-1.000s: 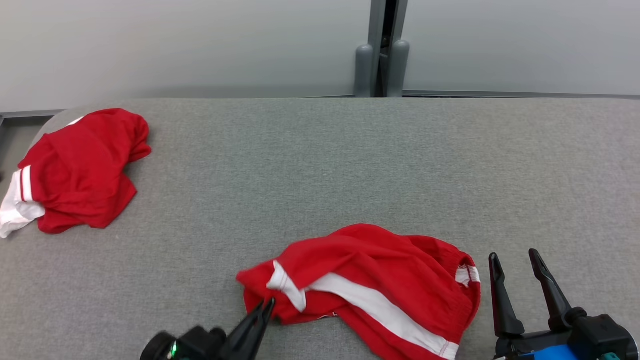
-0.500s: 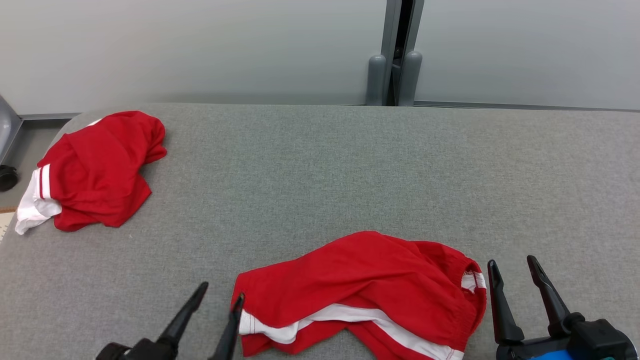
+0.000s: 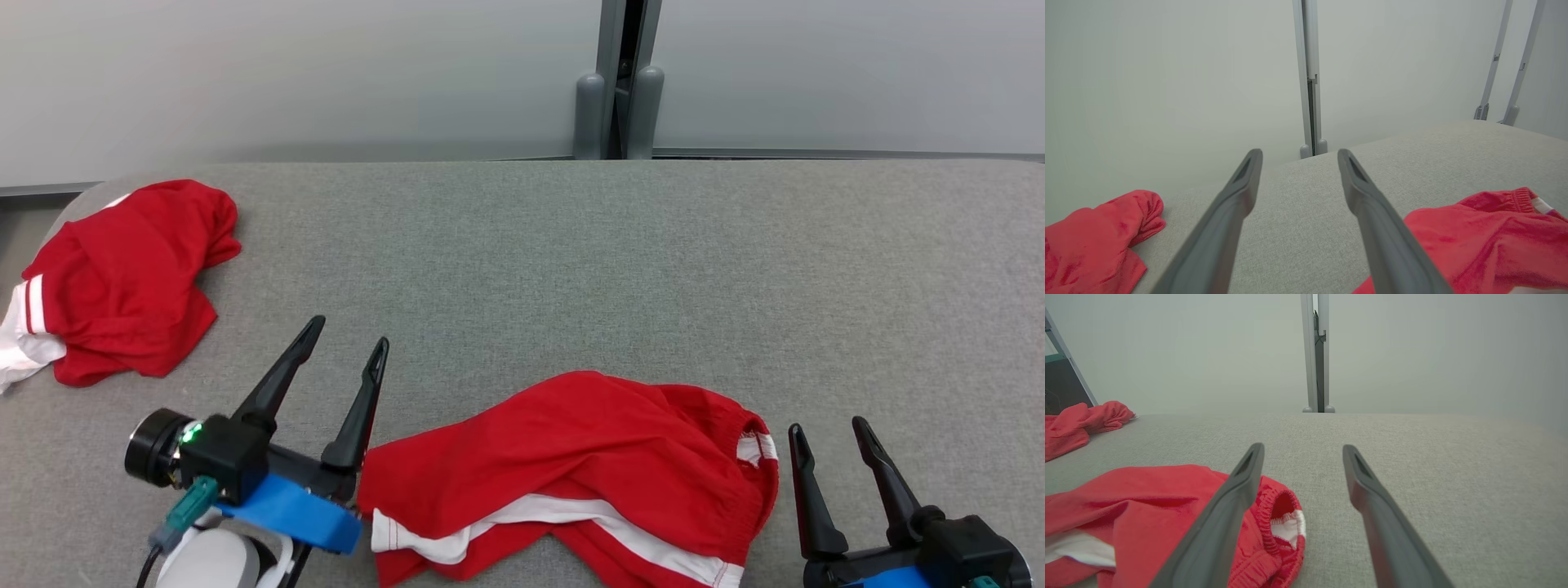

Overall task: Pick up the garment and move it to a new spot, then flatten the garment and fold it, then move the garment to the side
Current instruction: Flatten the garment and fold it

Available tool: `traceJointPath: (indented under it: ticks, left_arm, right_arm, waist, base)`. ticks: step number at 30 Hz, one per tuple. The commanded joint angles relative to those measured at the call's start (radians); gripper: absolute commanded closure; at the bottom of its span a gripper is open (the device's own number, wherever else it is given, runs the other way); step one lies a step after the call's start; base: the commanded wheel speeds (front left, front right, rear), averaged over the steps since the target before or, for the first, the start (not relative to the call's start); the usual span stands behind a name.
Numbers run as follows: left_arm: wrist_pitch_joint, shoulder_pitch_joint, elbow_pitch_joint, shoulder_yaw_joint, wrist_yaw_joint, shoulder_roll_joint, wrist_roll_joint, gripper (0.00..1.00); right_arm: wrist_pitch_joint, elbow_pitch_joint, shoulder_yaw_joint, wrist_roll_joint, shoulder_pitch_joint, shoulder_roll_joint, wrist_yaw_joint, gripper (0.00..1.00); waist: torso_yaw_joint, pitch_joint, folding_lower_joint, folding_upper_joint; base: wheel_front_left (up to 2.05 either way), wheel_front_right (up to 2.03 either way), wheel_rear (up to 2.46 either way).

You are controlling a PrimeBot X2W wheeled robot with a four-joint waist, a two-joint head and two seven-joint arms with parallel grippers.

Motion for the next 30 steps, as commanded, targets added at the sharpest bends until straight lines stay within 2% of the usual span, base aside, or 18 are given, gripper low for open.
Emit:
traceJointPath:
  ticks: [1, 7, 14, 23, 28, 29, 30]
  left_arm:
    - [0.005, -0.046, 0.037, -0.003, -0.016, -0.006, -0.003, 0.0]
    - [0.105, -0.141, 0.195, -0.046, -0.063, -0.003, -0.048, 0.0]
    - [0.262, -0.143, 0.336, -0.137, -0.085, 0.024, -0.124, 0.0]
    - [0.417, -0.127, 0.351, -0.277, -0.089, 0.079, -0.254, 0.0]
    - [0.44, -0.121, 0.329, -0.317, -0.09, 0.101, -0.305, 0.0]
    - [0.443, -0.12, 0.328, -0.324, -0.09, 0.103, -0.308, 0.41]
    - [0.444, -0.121, 0.328, -0.33, -0.09, 0.105, -0.31, 0.91]
  right_arm:
    - [-0.005, 0.006, 0.003, -0.006, -0.012, 0.001, 0.0, 0.0]
    - [-0.005, 0.013, -0.004, -0.006, -0.023, 0.004, 0.0, 0.0]
    - [-0.005, 0.013, -0.016, -0.01, -0.027, 0.008, 0.0, 0.0]
    - [-0.005, 0.013, -0.021, -0.017, -0.031, 0.011, 0.0, 0.0]
    - [-0.005, 0.009, -0.024, -0.018, -0.028, 0.011, 0.0, 0.0]
    - [-0.005, 0.009, -0.023, -0.018, -0.027, 0.01, 0.0, 0.0]
    - [-0.005, 0.009, -0.023, -0.017, -0.026, 0.01, 0.0, 0.0]
  waist:
    - [-0.01, 0.008, 0.0001, 0.0]
    - [-0.04, 0.024, 0.0001, 0.0]
    - [-0.056, 0.036, 0.0001, 0.0]
    - [-0.05, 0.039, 0.0001, 0.0]
    - [-0.047, 0.035, 0.0001, 0.0]
    - [-0.047, 0.035, 0.0001, 0.0]
    - [-0.047, 0.034, 0.0001, 0.0]
  base:
    - [0.0, 0.0, 0.0]
    - [0.0, 0.0, 0.0]
    - [0.0, 0.0, 0.0]
    - [0.0, 0.0, 0.0]
    - [0.0, 0.0, 0.0]
    - [0.0, 0.0, 0.0]
    - [0.0, 0.0, 0.0]
